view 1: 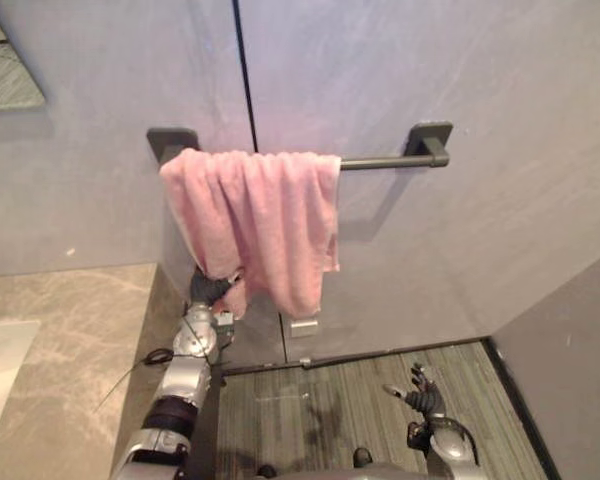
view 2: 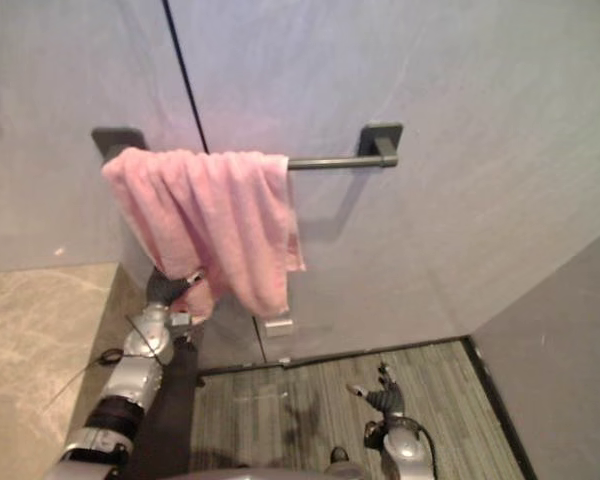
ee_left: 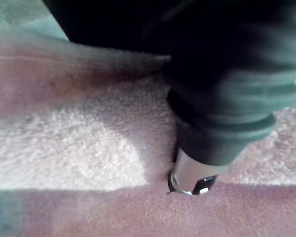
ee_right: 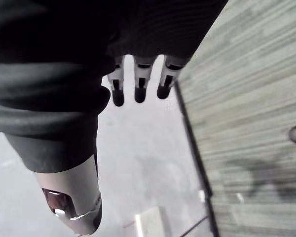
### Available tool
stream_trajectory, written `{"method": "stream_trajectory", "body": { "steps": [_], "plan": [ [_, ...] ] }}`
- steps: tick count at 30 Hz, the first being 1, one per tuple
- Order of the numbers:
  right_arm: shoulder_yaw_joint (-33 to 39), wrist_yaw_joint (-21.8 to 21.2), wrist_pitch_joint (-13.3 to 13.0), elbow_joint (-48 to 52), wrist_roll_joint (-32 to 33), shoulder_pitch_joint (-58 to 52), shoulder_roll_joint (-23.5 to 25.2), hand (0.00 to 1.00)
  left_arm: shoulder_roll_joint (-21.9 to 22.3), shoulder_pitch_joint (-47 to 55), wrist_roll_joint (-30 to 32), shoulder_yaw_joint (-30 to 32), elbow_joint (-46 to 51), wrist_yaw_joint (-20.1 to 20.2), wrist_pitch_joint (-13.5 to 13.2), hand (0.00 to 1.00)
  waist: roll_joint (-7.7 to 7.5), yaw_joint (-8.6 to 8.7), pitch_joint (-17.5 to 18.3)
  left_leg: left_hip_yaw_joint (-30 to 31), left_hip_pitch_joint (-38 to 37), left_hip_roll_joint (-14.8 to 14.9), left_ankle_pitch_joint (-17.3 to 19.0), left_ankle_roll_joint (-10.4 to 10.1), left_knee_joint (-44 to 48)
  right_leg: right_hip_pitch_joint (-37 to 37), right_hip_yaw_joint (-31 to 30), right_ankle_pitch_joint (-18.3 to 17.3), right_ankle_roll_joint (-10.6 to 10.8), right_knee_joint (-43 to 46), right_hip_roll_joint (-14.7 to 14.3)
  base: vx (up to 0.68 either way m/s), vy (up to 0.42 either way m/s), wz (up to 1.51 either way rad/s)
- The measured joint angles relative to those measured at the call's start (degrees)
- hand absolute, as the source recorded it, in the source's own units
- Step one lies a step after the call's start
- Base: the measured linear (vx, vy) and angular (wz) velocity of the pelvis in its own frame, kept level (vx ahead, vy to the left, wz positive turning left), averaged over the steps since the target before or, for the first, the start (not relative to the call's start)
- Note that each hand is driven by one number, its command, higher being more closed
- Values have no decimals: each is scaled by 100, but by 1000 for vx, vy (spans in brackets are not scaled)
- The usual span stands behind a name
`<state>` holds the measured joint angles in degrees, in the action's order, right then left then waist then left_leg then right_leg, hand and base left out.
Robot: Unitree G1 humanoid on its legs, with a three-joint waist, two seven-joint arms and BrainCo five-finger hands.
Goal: Organize washtable
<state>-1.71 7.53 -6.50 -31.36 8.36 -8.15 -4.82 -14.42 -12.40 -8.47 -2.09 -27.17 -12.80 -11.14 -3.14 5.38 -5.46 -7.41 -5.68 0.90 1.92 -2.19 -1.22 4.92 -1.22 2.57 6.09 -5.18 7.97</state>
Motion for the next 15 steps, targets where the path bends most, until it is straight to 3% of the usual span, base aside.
{"method": "stream_trajectory", "body": {
  "steps": [6, 15],
  "plan": [
    [-83, 8, -261, 1695, -433, 21, -62, 0, 23, 44, -98, -10, 527, -2, -44, 100, -12, 3, -4, -16, 33, 7, 2, 0, 3, -77, -70, 35, 4, 21, -3, -34, -23, -7],
    [-1043, -161, -438, 2716, -899, 453, -573, 0, 91, 127, -114, -445, 1118, 30, -130, 100, -17, -31, -7, -52, 12, 12, 5, 0, 9, -112, -118, 31, 8, 116, -4, -42, -24, -3]
  ]
}}
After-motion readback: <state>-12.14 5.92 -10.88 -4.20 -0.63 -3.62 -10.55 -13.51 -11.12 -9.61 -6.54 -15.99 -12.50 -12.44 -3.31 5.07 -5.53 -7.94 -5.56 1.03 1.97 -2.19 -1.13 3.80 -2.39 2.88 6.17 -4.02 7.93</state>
